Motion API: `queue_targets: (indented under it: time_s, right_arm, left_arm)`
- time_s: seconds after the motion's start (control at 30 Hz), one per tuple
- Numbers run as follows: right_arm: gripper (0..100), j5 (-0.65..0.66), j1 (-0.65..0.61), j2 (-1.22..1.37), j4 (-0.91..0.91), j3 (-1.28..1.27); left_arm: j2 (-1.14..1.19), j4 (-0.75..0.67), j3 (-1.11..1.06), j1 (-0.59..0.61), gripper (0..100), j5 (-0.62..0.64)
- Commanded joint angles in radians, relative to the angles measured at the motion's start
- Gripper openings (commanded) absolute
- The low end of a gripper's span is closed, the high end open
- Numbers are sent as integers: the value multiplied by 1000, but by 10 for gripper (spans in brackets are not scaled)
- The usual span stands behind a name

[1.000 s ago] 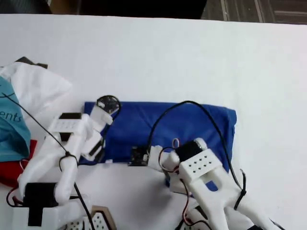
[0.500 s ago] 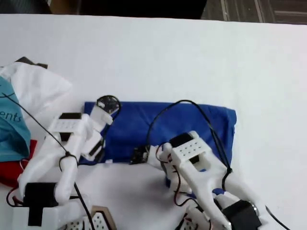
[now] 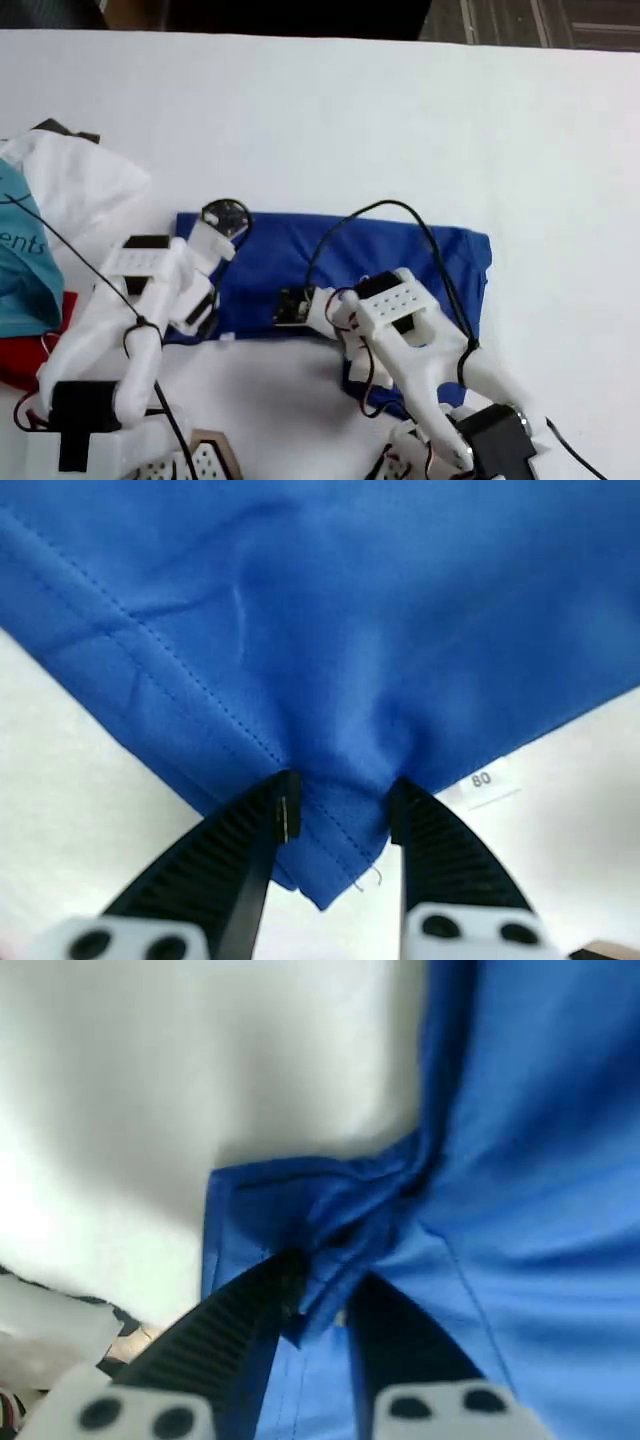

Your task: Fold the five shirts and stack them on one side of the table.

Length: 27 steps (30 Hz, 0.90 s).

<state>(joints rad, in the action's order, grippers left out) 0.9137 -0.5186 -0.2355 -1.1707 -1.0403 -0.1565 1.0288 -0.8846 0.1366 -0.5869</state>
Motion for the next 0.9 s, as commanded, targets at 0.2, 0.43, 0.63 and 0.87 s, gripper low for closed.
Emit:
queue_targets:
  time_s: [0.2,0.43,0.63,0.87]
  right_arm:
    - [20,-11,2,33,2,8]
    - [20,64,111,35,-97,198]
    - [20,118,180,36,-255,385]
    - [20,120,176,42,-251,407]
  left_arm:
    - [-2,-68,2,8,161,-2]
    - [-2,-68,2,8,161,-2]
    - [-2,-68,2,8,161,-2]
    - [-2,-68,2,8,161,-2]
